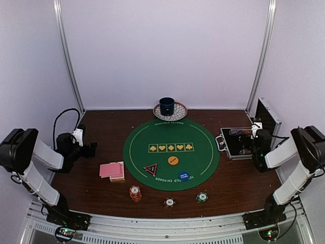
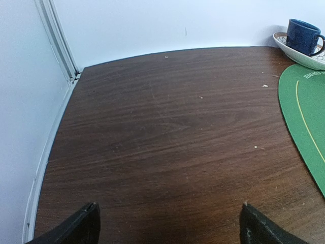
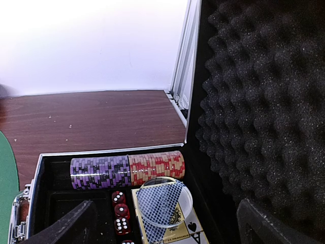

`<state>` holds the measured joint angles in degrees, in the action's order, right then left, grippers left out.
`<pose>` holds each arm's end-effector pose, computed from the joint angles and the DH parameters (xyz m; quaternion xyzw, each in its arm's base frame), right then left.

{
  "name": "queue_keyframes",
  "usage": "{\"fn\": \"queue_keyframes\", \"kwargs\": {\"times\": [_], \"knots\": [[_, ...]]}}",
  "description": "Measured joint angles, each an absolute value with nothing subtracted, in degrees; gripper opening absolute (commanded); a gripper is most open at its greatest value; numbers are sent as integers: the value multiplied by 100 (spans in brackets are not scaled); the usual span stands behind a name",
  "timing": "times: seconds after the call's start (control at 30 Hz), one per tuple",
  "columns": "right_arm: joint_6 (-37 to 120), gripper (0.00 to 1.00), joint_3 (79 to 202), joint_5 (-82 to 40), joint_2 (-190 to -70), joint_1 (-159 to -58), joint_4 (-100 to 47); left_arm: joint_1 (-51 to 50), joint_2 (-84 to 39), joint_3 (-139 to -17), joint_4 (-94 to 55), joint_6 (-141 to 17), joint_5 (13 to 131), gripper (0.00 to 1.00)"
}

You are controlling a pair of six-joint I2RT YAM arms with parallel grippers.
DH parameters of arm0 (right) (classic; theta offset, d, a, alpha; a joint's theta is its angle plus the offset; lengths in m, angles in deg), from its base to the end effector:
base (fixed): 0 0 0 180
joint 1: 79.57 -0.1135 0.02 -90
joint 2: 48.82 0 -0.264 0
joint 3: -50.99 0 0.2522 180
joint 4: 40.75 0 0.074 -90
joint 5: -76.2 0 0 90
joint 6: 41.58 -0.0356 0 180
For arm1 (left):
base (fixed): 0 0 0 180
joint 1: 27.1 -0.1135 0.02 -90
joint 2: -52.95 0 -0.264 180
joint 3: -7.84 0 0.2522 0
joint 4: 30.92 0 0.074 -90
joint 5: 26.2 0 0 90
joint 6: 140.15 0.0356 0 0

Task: Distribute texas hold em gaming equipment

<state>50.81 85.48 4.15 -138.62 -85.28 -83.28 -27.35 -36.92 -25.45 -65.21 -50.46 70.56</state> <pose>0.2676 0.0157 0.1463 0.0426 0.7768 -0.1040 0.6196 0.2595 -0.0031 0.1255 0.0288 0.8292 -0.0493 0.5561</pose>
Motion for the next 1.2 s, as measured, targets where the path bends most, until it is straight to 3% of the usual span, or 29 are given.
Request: {"fn": "queue_keyframes", "kwargs": {"times": [0.6, 0.97, 1.2], "knots": [[5053, 100, 8561, 444, -13783, -8528, -8169, -2737, -3668, -2600, -6379, -5046, 7036, 98], [4983, 100, 9514, 518, -12760, -8530, -6359, -2737, -3215, -4191, -4051, -4920, 7084, 98], [4382, 100, 10506, 378, -12318, -8530, -4683, -2805, -3218, -5459, -1765, -4740, 7312, 98]]}}
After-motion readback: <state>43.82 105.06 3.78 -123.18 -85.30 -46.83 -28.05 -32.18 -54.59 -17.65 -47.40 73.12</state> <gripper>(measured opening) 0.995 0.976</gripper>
